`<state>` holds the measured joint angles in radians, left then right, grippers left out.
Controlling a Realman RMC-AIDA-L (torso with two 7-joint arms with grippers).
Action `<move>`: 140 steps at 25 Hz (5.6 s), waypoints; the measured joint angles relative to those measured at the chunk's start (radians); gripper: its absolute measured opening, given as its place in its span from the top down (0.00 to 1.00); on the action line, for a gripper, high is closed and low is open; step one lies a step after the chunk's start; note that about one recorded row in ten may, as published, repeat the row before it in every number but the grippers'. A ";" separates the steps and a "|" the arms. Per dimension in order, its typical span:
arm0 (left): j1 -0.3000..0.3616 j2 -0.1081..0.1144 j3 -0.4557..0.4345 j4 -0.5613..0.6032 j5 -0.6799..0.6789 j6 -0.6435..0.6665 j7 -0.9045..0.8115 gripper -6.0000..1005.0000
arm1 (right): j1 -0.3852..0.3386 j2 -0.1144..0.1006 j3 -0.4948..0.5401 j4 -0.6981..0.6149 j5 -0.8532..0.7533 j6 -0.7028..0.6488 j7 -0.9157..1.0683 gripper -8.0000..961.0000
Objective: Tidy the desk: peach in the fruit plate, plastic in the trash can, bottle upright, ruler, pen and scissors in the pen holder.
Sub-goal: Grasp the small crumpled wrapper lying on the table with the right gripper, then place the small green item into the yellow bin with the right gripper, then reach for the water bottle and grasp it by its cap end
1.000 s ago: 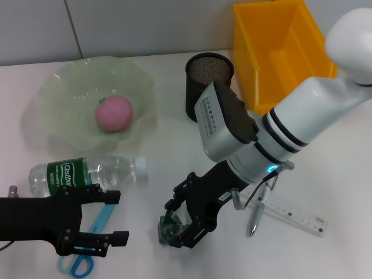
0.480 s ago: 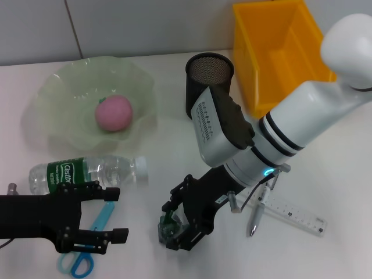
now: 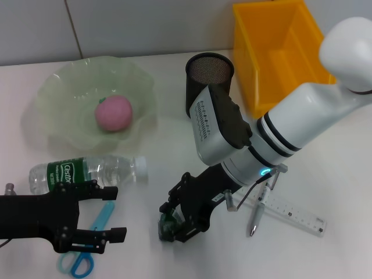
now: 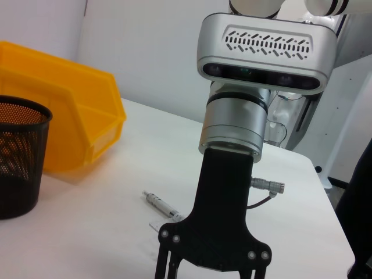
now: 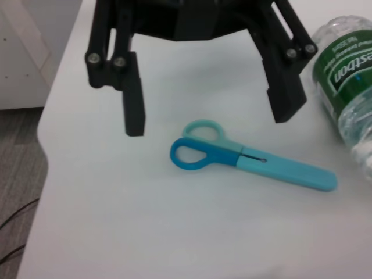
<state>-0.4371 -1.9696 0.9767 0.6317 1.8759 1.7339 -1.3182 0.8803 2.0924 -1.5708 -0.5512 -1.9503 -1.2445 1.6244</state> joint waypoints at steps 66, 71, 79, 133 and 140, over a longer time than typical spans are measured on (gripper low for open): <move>-0.009 -0.013 -0.051 0.000 -0.002 0.013 -0.002 0.14 | -0.148 -0.090 0.852 -0.169 -0.141 0.309 0.245 0.79; -0.010 -0.013 -0.053 0.001 -0.002 0.013 -0.003 0.14 | -0.145 -0.091 0.851 -0.175 -0.141 0.318 0.250 0.58; -0.012 -0.015 -0.064 -0.001 -0.001 0.015 -0.006 0.14 | -0.163 -0.083 0.860 -0.217 -0.131 0.300 0.253 0.40; -0.323 -0.082 -0.051 0.290 0.329 -0.071 -0.344 0.15 | -0.366 -0.095 0.839 -0.254 -0.150 -0.581 -0.112 0.21; -0.442 -0.099 0.138 0.416 0.522 -0.074 -0.554 0.15 | -0.364 -0.100 0.841 -0.254 -0.148 -0.562 -0.109 0.21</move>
<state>-0.8791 -2.0684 1.1143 1.0476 2.3979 1.6595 -1.8725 0.5166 1.9919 -0.7301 -0.8048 -2.0984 -1.8064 1.5155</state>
